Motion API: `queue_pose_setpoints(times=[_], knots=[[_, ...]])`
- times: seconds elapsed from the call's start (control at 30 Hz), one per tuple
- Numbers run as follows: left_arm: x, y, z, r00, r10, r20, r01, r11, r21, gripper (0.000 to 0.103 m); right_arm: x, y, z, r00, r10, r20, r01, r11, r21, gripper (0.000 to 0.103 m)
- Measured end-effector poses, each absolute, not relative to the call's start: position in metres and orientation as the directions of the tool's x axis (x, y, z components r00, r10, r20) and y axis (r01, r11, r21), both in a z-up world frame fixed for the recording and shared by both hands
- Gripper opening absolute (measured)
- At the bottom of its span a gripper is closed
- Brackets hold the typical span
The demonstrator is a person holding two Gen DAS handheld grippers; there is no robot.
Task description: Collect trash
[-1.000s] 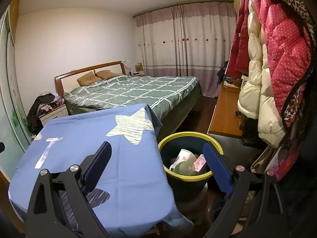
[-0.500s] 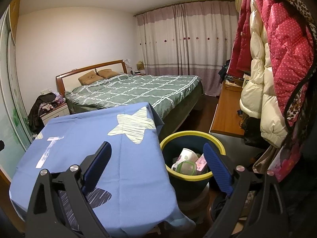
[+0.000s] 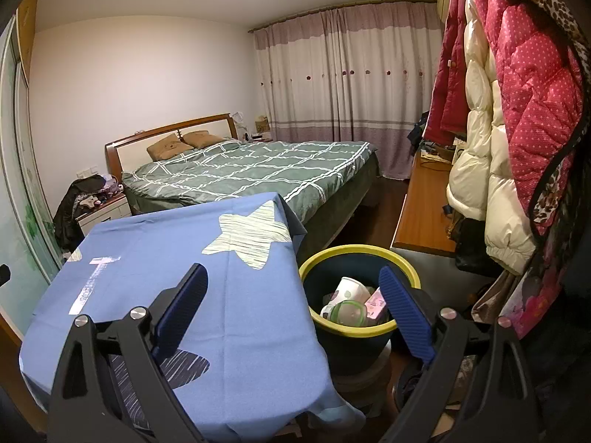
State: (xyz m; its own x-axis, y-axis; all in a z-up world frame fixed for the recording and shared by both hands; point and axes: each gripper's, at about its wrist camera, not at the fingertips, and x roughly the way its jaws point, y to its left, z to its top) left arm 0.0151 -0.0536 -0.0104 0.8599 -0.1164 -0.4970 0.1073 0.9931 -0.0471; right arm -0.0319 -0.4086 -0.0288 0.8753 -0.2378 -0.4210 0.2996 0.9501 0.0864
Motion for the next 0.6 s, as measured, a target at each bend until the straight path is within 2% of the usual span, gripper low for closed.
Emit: queue_pose_setpoints(times=[0.6], knots=[[0.0182,-0.0556,-0.0146,0.853,-0.119,-0.508,0.112,0.993,-0.044,0.098,-0.0339,-0.4064,-0.0295,0.874,-0.237,-0.424,0.302,0.949,0.092,0.089]])
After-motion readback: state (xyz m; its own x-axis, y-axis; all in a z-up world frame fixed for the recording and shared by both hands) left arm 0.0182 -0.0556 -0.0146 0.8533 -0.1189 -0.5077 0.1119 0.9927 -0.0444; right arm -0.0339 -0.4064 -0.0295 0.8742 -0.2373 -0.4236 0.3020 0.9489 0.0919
